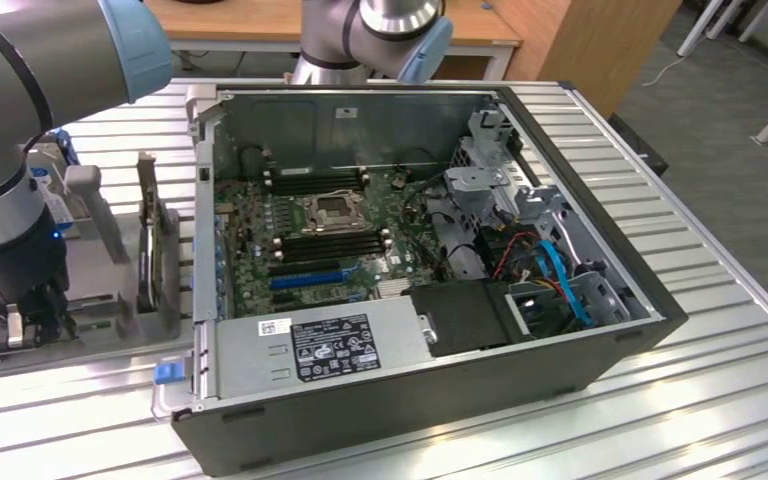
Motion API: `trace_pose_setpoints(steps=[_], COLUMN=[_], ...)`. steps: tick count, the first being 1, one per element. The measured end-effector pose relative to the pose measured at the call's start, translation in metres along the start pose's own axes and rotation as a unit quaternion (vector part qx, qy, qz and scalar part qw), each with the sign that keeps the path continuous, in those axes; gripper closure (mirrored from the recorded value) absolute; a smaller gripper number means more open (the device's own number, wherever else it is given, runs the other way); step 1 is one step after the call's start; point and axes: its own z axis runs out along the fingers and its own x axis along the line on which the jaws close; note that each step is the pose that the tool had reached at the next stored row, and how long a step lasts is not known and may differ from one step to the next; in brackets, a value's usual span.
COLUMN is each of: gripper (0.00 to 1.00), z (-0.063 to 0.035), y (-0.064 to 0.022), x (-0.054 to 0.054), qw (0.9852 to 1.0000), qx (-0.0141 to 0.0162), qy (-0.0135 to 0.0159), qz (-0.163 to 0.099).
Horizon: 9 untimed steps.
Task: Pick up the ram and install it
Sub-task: 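Pick up the ram and move it above insertion slot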
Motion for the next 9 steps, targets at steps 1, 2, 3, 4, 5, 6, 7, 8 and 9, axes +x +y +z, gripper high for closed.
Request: trace_pose_setpoints(steps=[1, 2, 3, 4, 5, 6, 7, 8, 9], gripper=[0.87, 0.87, 0.87, 0.87, 0.87, 0.87, 0.87, 0.87, 0.87], z=[-0.0023, -0.0066, -0.0111, -0.0157, -0.0204, -0.0248, -0.0295, -0.034, -0.0386], y=[0.0001, 0.0004, 0.0007, 0.001, 0.0013, 0.0016, 0.0019, 0.0022, 0.0025], x=[0.0, 0.0, 0.0, 0.0, 0.0, 0.0, 0.0, 0.0, 0.0], qw=[1.0, 1.0, 1.0, 1.0, 1.0, 1.0, 1.0, 1.0, 1.0], qx=[0.0001, 0.0001, 0.0, -0.0001, -0.0002, -0.0002, -0.0002, -0.0002, -0.0003], qy=[-0.0001, 0.0, 0.0, 0.0001, 0.0001, 0.0, 0.0, 0.0, 0.0], qz=[0.0, 0.0, 0.0, 0.0, 0.0, 0.0, 0.0, 0.0, 0.0])
